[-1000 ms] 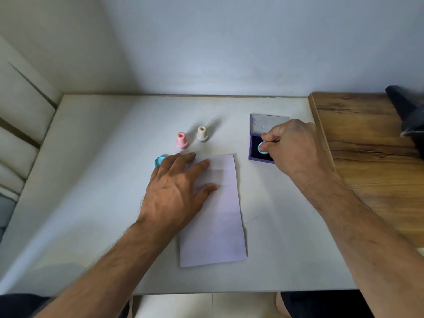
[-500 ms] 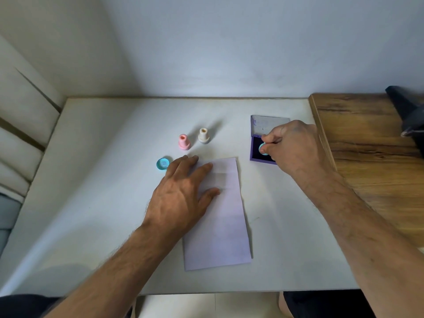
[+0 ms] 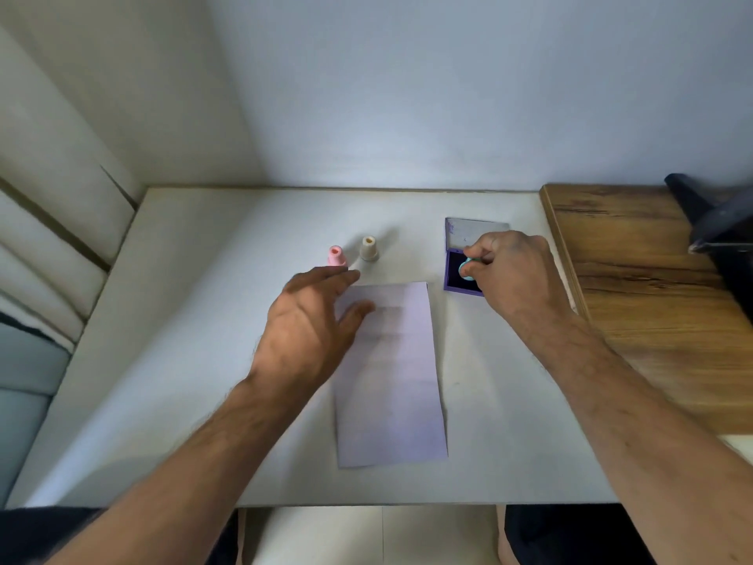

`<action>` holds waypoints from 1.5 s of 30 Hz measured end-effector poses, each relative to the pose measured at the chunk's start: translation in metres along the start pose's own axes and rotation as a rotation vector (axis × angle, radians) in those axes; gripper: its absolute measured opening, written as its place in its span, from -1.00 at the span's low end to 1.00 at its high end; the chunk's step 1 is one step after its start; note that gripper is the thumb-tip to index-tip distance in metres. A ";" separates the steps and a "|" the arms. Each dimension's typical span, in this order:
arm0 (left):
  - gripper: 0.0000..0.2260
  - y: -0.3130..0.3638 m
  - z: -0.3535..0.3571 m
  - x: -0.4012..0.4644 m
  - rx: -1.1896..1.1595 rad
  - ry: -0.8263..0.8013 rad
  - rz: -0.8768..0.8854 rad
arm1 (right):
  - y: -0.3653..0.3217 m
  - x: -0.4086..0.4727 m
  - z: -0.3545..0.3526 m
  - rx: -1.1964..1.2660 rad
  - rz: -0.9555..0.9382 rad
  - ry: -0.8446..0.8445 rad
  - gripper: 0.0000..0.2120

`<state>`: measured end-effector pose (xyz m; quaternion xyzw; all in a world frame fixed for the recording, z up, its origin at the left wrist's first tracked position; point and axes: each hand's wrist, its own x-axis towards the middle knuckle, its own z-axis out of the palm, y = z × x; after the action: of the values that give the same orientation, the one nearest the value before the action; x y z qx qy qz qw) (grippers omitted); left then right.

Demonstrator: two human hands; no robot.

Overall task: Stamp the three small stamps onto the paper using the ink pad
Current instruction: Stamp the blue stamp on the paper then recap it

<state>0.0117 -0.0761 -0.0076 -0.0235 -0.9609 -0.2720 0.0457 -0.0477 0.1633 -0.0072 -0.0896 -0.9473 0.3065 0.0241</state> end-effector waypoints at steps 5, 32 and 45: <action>-0.69 -0.013 -0.007 0.000 -0.067 -0.036 -0.179 | -0.015 -0.009 -0.004 0.148 -0.007 0.116 -0.84; -0.69 -0.012 0.019 0.002 -0.094 -0.126 -0.171 | -0.050 -0.032 0.042 1.578 0.483 -0.531 -0.82; -0.59 -0.012 0.026 0.000 -0.048 -0.101 -0.166 | -0.049 -0.050 0.065 0.446 -0.248 -0.036 -0.78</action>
<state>0.0084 -0.0723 -0.0357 0.0413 -0.9538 -0.2964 -0.0260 -0.0127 0.0777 -0.0314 0.0402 -0.8603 0.5042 0.0639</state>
